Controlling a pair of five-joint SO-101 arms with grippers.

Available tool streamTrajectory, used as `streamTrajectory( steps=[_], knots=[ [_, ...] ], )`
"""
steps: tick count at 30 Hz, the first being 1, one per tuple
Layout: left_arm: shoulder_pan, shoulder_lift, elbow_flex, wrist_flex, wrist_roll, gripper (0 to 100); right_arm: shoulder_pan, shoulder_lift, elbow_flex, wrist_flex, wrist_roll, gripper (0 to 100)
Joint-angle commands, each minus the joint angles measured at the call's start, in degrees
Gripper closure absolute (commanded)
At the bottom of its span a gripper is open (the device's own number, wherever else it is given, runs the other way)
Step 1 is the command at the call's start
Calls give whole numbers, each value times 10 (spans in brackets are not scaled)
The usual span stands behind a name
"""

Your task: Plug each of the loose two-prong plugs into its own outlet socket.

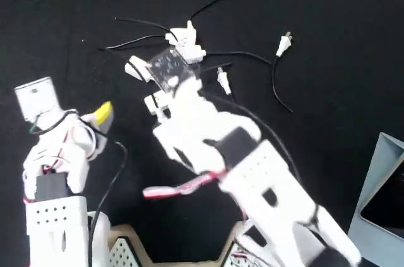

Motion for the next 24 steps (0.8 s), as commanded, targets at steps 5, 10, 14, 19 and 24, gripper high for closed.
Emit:
streamTrajectory(
  steps=[5,10,14,19,24],
  knots=[
    [118,-7,-57,-6,5,705,-46,-67,70,-59,-9,987],
    [172,-30,-54,0,-26,705,-45,-67,88,-81,-9,987],
    [220,-110,-57,67,-69,705,-44,-66,92,-84,-9,987],
    [259,-215,-47,120,-84,705,-42,-66,92,-83,-9,987],
    [217,-219,-29,112,-84,704,-20,-68,97,-80,-9,987]
  ],
)
